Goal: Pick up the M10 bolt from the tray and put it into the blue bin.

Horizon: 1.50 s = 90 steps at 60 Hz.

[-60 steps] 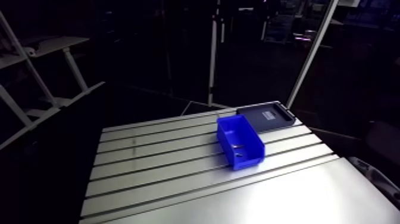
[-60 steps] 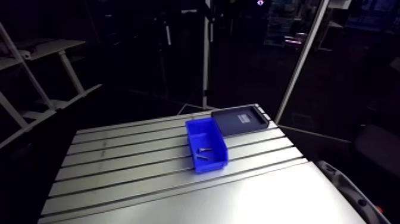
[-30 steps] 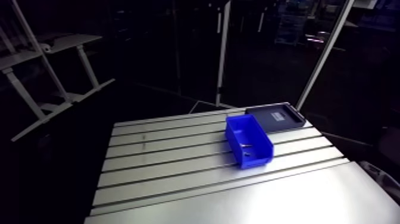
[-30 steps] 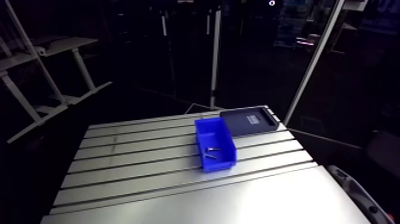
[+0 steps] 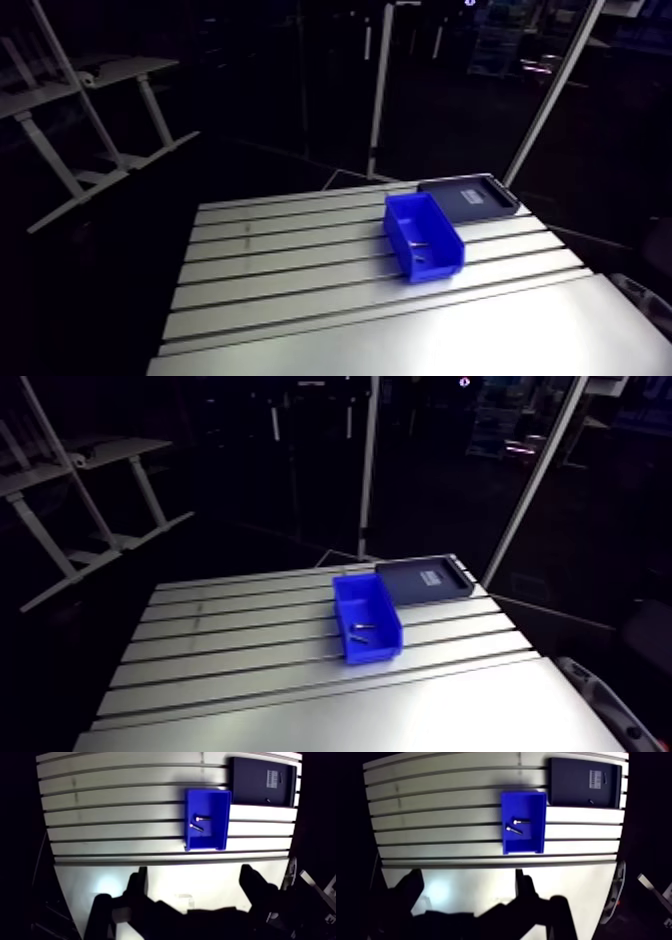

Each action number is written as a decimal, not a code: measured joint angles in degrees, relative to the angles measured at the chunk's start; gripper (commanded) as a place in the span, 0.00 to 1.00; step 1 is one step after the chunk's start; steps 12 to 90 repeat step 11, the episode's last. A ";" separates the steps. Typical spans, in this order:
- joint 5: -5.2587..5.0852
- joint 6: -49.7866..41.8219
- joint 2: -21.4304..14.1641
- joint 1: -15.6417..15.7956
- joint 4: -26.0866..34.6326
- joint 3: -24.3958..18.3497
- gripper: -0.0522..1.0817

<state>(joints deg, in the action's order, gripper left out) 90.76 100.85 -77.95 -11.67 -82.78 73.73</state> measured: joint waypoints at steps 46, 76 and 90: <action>-0.01 0.04 0.08 0.04 -0.04 0.04 0.06; -0.01 0.04 0.08 0.04 -0.04 0.04 0.06; -0.01 0.04 0.08 0.04 -0.04 0.04 0.06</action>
